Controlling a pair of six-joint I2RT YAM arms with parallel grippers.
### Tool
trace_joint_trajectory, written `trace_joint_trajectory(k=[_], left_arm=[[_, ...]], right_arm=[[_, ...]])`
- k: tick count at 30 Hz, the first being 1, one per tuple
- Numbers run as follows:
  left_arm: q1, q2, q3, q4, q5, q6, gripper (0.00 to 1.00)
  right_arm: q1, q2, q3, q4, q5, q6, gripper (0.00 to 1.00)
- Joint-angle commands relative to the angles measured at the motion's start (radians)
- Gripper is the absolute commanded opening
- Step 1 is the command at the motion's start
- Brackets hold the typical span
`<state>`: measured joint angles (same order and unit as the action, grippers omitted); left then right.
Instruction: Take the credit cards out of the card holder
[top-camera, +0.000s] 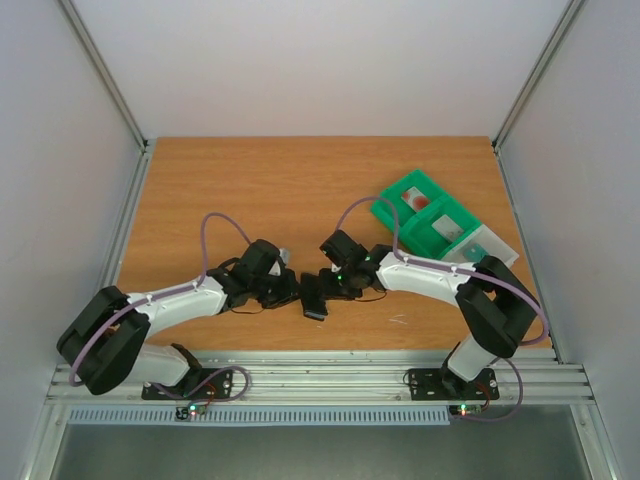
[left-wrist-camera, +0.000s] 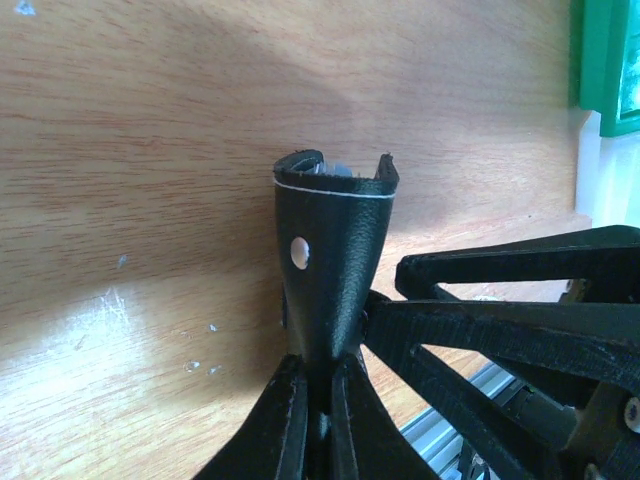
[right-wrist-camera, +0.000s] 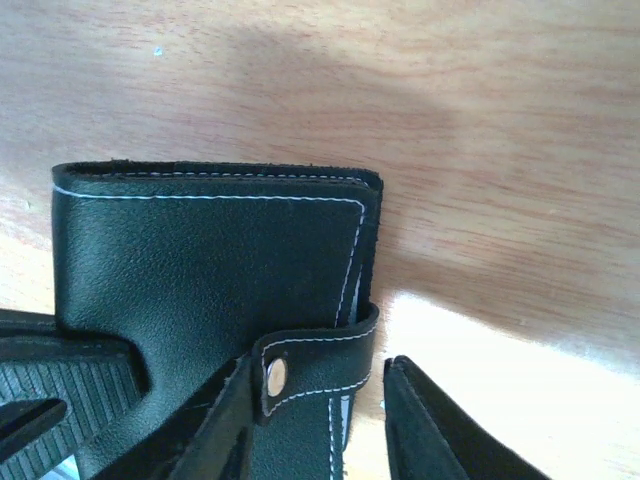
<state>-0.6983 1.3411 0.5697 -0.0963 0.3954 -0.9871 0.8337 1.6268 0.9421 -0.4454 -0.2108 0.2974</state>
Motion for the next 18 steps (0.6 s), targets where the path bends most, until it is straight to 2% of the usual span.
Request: trace_joint_trajectory(k=[1,7,9,13,18], left_arm=[[-0.006,-0.039,0.008,-0.001,0.000,0.018,0.00],[-0.006,-0.038,0.013,-0.003,-0.011,0.016,0.00],[-0.004,-0.037,0.013,-0.005,-0.008,0.017,0.00],[-0.005,-0.035,0.013,-0.004,-0.001,0.019,0.00],[-0.005,-0.047,0.005,-0.024,-0.029,0.021,0.01]], right_arm=[[-0.005,-0.014,-0.012,-0.100,0.147,-0.046,0.35],[-0.005,-0.023,-0.038,-0.044,0.092,-0.054,0.18],[-0.005,-0.017,-0.043,-0.014,0.052,-0.061,0.03],[-0.005,-0.006,-0.046,0.011,0.020,-0.053,0.01],[-0.005,-0.018,-0.057,0.006,0.050,-0.056,0.01]])
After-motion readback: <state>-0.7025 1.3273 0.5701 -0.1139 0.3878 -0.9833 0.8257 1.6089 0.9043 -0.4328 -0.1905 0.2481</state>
